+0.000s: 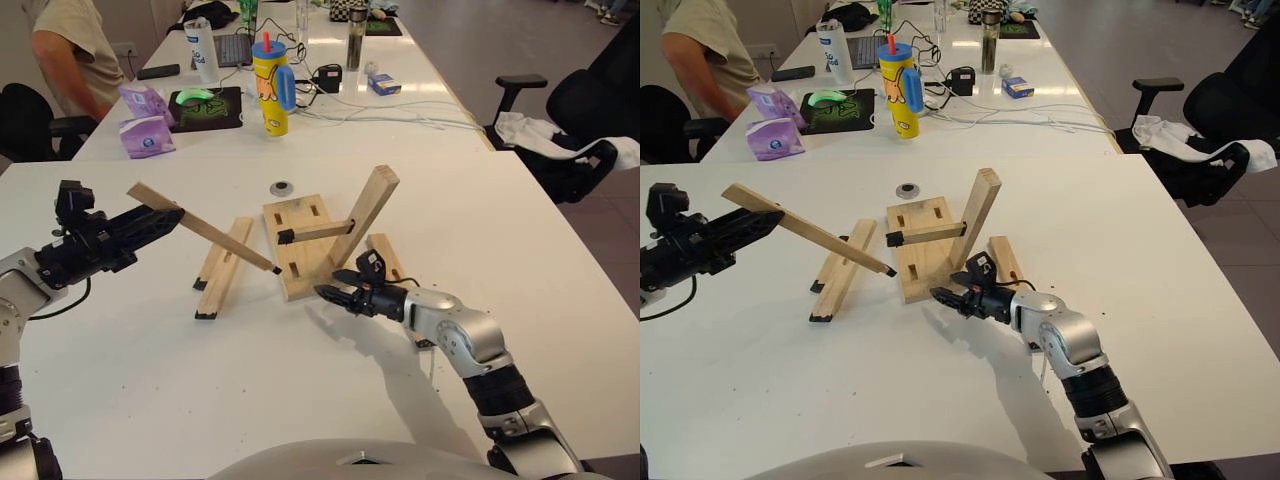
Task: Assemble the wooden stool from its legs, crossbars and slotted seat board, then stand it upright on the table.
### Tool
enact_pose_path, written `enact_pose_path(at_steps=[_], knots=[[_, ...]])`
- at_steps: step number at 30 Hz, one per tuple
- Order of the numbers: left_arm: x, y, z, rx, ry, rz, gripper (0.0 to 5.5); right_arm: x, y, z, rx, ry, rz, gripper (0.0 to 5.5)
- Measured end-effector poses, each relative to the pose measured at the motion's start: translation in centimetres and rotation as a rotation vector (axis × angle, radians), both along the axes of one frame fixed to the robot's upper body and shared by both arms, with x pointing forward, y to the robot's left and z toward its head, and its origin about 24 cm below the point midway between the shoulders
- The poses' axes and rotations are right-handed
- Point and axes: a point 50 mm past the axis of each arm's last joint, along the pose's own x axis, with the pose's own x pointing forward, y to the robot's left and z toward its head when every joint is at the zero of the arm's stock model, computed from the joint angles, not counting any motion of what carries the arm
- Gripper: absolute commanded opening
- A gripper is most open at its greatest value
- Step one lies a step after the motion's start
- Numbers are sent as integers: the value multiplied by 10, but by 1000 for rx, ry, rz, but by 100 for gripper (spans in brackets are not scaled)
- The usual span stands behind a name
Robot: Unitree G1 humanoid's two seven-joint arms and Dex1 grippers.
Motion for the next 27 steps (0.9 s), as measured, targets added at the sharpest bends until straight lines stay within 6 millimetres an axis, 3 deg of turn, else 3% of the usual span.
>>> enact_pose_path(at_steps=[6,14,22,27], knots=[[18,-17,-11,-16,-2,-44,206,2,16,-2,14,-47,-6,329],[31,-31,-23,77,-6,-116,206,16,25,-7,-143,-131,-5,329],[43,-40,-4,245,-70,-231,206,14,26,-8,-251,-179,53,329],[43,-57,18,485,-155,-361,206,13,26,-7,-279,-180,69,329]])
